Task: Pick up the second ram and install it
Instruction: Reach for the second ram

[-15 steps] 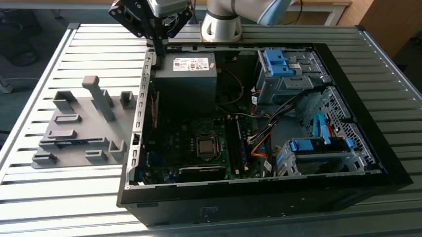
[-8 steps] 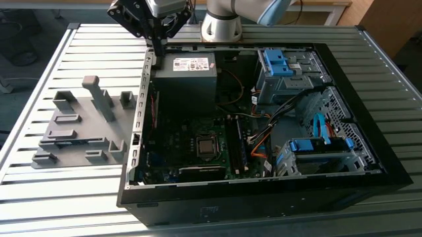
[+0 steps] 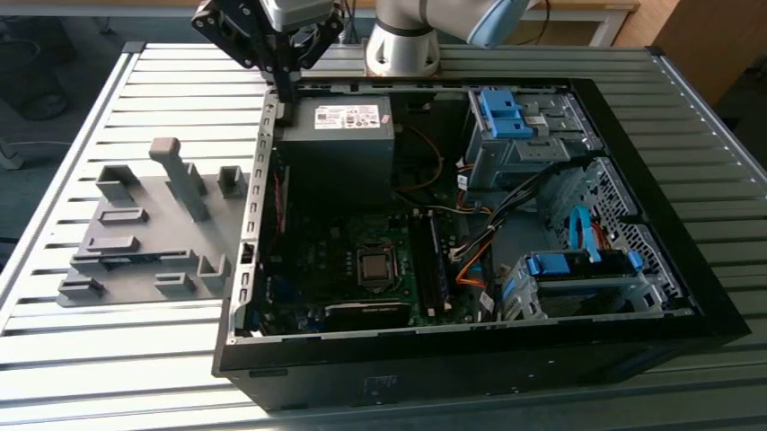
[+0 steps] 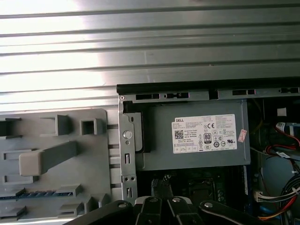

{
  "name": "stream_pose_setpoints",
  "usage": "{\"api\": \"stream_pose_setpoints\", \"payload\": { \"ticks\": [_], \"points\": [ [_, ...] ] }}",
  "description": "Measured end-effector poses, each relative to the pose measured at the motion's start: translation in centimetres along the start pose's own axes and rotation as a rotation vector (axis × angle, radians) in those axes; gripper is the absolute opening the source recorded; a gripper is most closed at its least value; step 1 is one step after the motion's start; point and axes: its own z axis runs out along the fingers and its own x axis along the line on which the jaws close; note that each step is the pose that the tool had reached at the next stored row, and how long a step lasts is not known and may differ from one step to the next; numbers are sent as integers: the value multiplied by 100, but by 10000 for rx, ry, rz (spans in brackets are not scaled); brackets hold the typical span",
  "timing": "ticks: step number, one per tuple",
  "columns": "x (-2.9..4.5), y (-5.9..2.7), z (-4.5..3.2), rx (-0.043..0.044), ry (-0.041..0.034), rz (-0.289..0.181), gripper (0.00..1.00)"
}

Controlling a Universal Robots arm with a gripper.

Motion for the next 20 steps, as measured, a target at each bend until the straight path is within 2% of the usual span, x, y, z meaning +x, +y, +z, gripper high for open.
{"api": "stream_pose_setpoints", "payload": {
  "ticks": [20],
  "points": [
    [72,-6,1,0,0,0,11]
  ]
}}
